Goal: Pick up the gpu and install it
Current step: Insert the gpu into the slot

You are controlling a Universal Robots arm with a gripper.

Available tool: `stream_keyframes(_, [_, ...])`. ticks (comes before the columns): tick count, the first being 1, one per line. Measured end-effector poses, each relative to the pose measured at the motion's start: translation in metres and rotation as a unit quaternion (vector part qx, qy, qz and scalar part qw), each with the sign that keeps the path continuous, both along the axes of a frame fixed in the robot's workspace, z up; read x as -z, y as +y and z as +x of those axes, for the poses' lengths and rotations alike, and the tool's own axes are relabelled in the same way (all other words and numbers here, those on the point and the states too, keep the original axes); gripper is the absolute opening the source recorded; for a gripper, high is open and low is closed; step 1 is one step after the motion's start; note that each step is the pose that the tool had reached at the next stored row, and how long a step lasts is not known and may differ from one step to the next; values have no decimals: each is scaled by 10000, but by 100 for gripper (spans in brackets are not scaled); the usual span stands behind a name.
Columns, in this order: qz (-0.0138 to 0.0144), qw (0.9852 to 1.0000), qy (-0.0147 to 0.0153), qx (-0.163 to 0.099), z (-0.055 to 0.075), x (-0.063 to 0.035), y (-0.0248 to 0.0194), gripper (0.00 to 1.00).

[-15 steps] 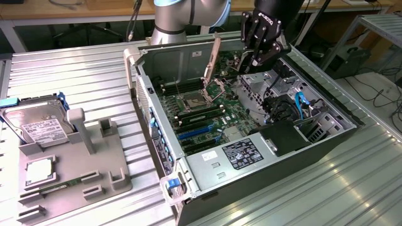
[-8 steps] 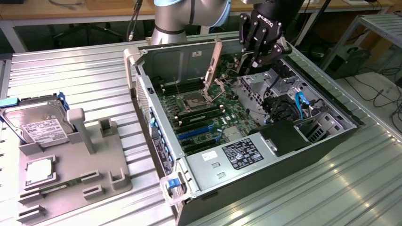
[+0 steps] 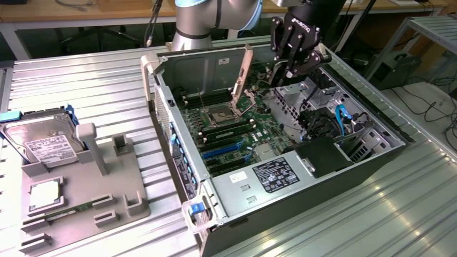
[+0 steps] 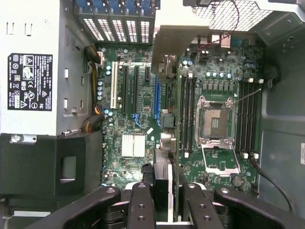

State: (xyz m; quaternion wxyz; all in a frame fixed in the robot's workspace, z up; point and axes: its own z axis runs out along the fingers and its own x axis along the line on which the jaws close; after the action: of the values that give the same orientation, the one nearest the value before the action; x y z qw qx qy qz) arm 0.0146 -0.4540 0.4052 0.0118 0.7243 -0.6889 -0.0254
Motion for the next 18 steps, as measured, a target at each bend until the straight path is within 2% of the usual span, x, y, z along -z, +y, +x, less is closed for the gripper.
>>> stream_keyframes(4, [0,10000,12,-66,0,9,0,28])
stream_keyframes(18, [0,9996,24,-265,0,58,0,28])
